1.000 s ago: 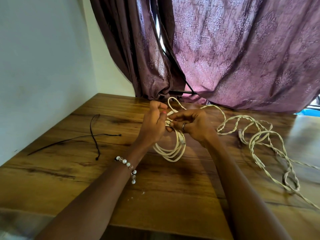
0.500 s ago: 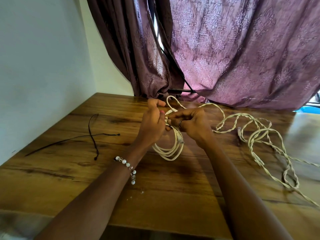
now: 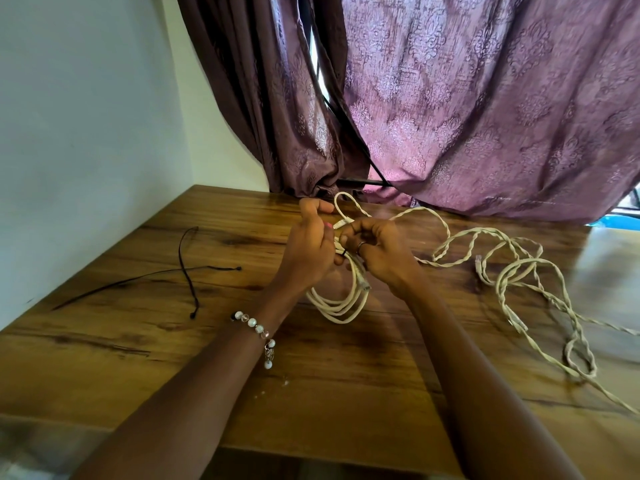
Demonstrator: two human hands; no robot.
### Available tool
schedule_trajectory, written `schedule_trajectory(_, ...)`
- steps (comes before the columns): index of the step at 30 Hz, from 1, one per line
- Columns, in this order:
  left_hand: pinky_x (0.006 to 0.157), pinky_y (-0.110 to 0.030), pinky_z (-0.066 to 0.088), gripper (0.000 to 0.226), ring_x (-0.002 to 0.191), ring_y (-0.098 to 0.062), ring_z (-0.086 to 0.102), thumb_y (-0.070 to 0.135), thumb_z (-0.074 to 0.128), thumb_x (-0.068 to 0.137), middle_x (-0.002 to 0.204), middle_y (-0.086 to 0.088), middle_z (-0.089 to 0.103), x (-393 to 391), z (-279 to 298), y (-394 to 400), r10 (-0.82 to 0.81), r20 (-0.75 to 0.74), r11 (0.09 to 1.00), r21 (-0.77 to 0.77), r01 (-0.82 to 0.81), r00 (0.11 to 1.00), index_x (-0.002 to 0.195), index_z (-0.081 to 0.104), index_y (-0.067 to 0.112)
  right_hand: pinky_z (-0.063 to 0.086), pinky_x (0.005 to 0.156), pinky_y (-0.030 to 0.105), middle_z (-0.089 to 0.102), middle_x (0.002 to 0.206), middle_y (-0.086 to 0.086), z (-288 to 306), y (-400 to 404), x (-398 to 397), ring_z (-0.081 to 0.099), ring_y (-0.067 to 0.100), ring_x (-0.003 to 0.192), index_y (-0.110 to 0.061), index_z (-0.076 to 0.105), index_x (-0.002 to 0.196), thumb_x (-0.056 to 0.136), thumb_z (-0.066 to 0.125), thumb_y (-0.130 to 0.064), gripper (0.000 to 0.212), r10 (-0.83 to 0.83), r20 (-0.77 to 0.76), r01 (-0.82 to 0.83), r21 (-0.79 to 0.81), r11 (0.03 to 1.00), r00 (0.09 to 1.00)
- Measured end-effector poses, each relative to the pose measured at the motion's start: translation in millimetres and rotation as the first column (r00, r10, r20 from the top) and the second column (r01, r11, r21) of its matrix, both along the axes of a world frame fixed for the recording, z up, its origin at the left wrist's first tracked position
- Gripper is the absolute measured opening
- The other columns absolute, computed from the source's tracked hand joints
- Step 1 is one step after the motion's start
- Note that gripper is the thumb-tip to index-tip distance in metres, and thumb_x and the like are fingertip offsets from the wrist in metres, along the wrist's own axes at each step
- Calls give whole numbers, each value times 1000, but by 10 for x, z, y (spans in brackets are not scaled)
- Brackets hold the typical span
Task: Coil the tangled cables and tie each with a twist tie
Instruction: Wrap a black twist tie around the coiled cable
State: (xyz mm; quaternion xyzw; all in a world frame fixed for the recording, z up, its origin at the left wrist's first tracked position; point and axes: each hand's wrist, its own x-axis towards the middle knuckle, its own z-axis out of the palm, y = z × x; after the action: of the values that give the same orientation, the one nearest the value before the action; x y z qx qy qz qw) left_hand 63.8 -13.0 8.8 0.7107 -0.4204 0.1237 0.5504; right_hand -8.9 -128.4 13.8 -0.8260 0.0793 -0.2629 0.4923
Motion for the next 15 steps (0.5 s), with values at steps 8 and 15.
schedule_trajectory(8, 46, -13, 39, 24, 54, 7, 51, -2, 41, 95, 68, 6, 47, 15, 0, 18, -12, -47, 1000, -14, 11, 999, 119, 40, 1, 55, 76, 54, 66, 89, 31, -4, -16, -45, 67, 44, 80, 9, 63, 92, 88, 59, 8, 6, 66, 16, -67, 220, 973, 998)
schedule_trajectory(15, 43, -14, 35, 23, 49, 3, 49, -1, 41, 96, 61, 4, 43, 7, 7, 13, 2, -57, 1000, -15, -3, 998, 118, 42, 4, 54, 85, 54, 70, 97, 24, 8, -128, -112, 68, 42, 91, 5, 68, 101, 89, 60, -5, 17, 136, -4, -125, 354, 927, 991)
